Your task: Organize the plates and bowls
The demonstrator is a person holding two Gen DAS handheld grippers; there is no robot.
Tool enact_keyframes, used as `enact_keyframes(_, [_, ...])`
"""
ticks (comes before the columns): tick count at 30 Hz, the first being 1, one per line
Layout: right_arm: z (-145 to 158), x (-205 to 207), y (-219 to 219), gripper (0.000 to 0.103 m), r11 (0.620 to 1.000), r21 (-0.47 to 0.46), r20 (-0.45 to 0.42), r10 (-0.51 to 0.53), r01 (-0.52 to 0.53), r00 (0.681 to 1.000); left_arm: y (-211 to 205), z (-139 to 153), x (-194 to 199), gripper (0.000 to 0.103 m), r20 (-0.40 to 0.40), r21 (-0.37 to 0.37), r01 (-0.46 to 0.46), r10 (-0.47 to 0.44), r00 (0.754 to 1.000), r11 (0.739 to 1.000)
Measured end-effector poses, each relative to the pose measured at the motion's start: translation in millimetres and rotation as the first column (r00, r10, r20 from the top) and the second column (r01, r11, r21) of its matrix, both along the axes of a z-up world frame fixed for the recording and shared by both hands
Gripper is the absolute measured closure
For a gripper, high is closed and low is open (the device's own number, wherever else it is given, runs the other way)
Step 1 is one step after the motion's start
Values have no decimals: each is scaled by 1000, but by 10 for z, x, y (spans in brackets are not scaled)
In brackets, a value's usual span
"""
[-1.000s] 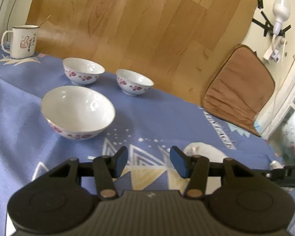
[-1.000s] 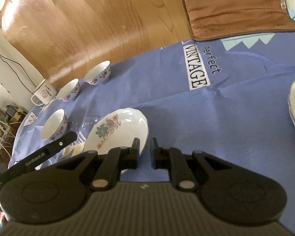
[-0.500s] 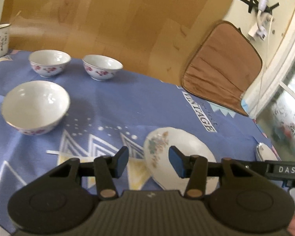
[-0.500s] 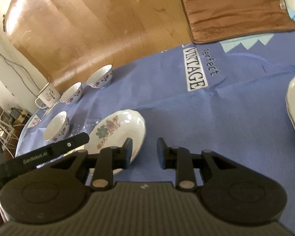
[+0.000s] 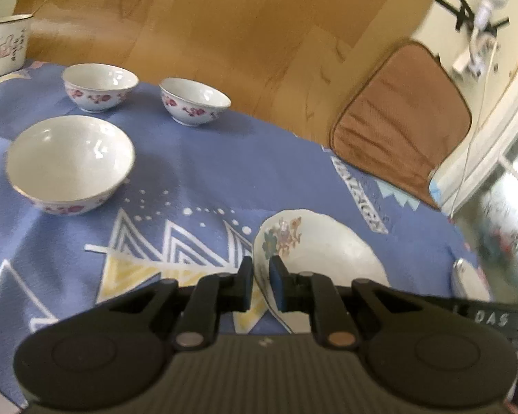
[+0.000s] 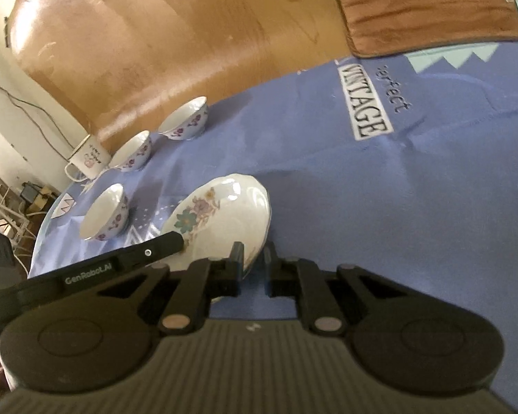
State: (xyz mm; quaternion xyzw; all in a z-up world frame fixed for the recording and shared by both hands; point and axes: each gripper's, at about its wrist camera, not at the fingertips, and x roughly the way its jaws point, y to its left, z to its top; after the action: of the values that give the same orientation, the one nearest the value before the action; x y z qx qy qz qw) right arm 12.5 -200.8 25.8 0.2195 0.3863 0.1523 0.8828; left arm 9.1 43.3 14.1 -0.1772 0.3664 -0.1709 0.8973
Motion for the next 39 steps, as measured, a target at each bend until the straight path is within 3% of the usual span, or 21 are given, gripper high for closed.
enact_keyframes(9, [-31, 37, 177, 89, 999, -8, -9, 39, -39, 999, 154, -43, -23, 91, -15, -1, -32, 32, 999, 1000])
enact_keyframes(10, [-32, 39, 186, 89, 999, -7, -9, 40, -40, 999, 165, -51, -22, 88, -18, -3, -37, 37, 999, 999])
enact_keyframes(12, [-36, 42, 185, 85, 999, 4, -10, 39, -39, 999, 182, -43, -29, 71, -5, -6, -44, 44, 999, 999])
enact_keyframes(14, [-34, 30, 181, 85, 1000, 0, -3, 30, -30, 1000, 189, -25, -54, 63, 19, -1, -56, 56, 998, 998])
enact_keyframes(23, [13, -67, 235, 72, 999, -45, 61, 5, -2, 998, 143, -10, -102, 65, 89, 41, -50, 46, 995, 998])
enact_keyframes(35, [-2, -81, 267, 72, 999, -49, 61, -8, 11, 998, 163, -56, -89, 67, 74, 45, -44, 41, 996, 998])
enact_keyframes(39, [19, -96, 311, 72, 997, -75, 76, -2, 7, 997, 136, -48, -104, 74, 78, 45, -28, 25, 997, 999])
